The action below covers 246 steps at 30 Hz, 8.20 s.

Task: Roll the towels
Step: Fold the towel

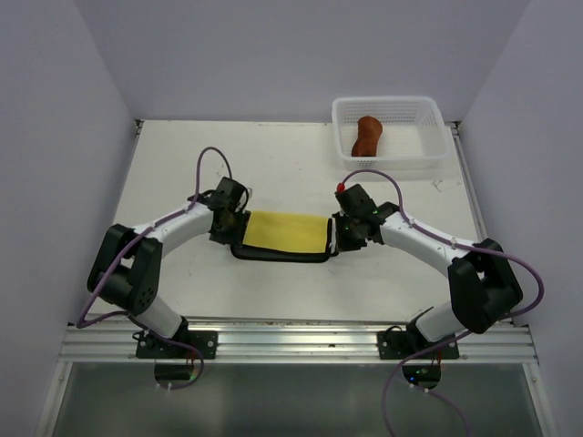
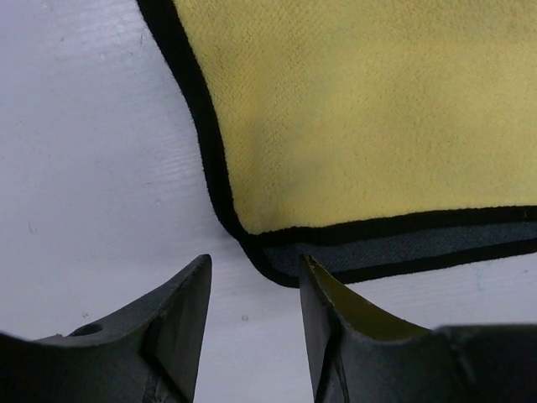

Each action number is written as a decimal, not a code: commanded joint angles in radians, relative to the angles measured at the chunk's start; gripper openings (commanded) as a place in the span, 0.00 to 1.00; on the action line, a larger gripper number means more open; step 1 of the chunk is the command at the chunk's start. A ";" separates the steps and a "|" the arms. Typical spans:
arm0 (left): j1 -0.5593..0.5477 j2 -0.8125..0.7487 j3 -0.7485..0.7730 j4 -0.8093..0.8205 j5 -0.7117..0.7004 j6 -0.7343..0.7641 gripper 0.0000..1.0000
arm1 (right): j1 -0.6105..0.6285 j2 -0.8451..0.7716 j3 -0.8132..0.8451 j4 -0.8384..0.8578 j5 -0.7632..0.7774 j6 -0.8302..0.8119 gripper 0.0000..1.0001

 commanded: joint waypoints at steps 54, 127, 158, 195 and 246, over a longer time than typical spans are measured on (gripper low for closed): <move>0.156 -0.008 -0.086 0.202 0.170 -0.111 0.18 | 0.005 -0.003 -0.052 0.078 -0.001 0.015 0.00; 0.102 -0.324 -0.163 0.133 0.087 -0.224 0.00 | 0.005 -0.047 -0.080 0.043 0.149 0.060 0.00; 0.050 -0.333 -0.305 0.207 0.093 -0.321 0.00 | 0.005 -0.016 -0.089 0.104 0.098 0.058 0.00; 0.024 -0.025 0.073 0.259 -0.004 -0.201 0.00 | 0.000 0.140 0.232 0.107 0.065 0.034 0.11; 0.029 0.113 -0.045 0.360 -0.182 -0.261 0.00 | -0.069 0.527 0.382 0.229 -0.218 0.124 0.19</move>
